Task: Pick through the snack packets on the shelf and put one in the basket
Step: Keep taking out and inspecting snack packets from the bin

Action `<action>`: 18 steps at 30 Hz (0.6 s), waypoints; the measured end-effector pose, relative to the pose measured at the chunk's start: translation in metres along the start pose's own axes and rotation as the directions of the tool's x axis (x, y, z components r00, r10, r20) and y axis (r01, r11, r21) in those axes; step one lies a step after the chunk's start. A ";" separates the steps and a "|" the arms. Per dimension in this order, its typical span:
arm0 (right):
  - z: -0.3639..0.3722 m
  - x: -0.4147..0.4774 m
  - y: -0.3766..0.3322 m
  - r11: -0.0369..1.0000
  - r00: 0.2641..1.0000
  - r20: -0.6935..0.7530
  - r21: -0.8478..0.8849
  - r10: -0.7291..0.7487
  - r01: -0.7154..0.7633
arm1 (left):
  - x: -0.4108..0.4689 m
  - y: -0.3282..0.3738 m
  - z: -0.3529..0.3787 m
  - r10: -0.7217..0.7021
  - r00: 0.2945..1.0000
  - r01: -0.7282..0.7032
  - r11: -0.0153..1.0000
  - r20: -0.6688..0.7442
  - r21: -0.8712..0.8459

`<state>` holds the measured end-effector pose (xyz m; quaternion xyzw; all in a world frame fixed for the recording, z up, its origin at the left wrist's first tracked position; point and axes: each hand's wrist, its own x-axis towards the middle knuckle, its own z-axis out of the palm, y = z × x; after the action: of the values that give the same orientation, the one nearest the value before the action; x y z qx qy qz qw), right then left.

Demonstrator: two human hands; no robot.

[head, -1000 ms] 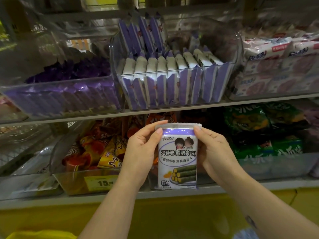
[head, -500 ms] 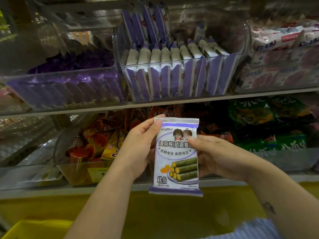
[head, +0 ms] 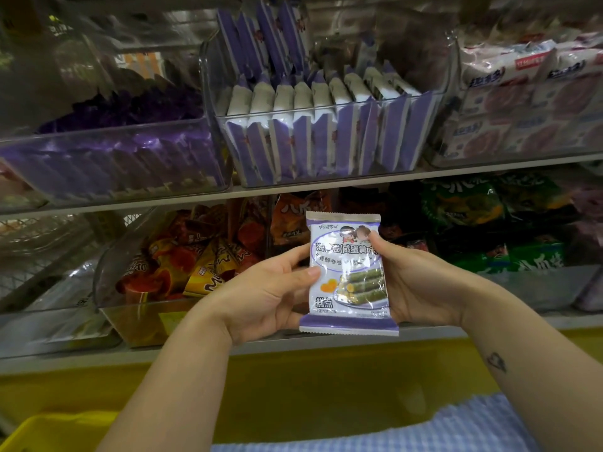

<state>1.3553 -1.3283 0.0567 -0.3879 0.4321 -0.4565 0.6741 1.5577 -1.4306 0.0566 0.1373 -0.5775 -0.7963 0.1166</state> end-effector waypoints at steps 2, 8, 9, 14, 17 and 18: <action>0.002 0.000 0.000 0.998 0.998 -0.038 0.000 -0.057 0.057 | 0.003 -0.001 0.005 0.060 0.994 -0.058 0.998 -0.092 0.026; 0.007 0.008 0.002 0.926 0.914 -0.205 -0.221 -0.350 0.305 | 0.020 -0.015 0.021 0.622 0.700 -0.162 0.617 -0.352 0.770; 0.008 0.007 0.002 0.921 0.914 -0.176 -0.211 -0.366 0.328 | 0.021 -0.016 0.020 0.613 0.711 -0.178 0.631 -0.345 0.755; 0.009 0.003 0.000 0.906 0.911 -0.058 -0.148 -0.409 0.397 | 0.017 -0.009 0.019 0.454 0.866 -0.348 0.850 -0.212 0.396; 0.007 0.004 0.002 0.886 0.900 -0.053 -0.206 -0.433 0.415 | 0.016 -0.009 0.018 0.399 0.904 -0.355 0.901 -0.155 0.249; 0.008 0.005 0.003 0.876 0.895 -0.064 -0.247 -0.442 0.415 | 0.016 -0.010 0.018 0.375 0.917 -0.343 0.915 -0.136 0.215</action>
<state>1.3641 -1.3309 0.0553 -0.5205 0.4237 -0.5643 0.4808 1.5362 -1.4170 0.0514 0.1081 -0.6524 -0.6884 0.2981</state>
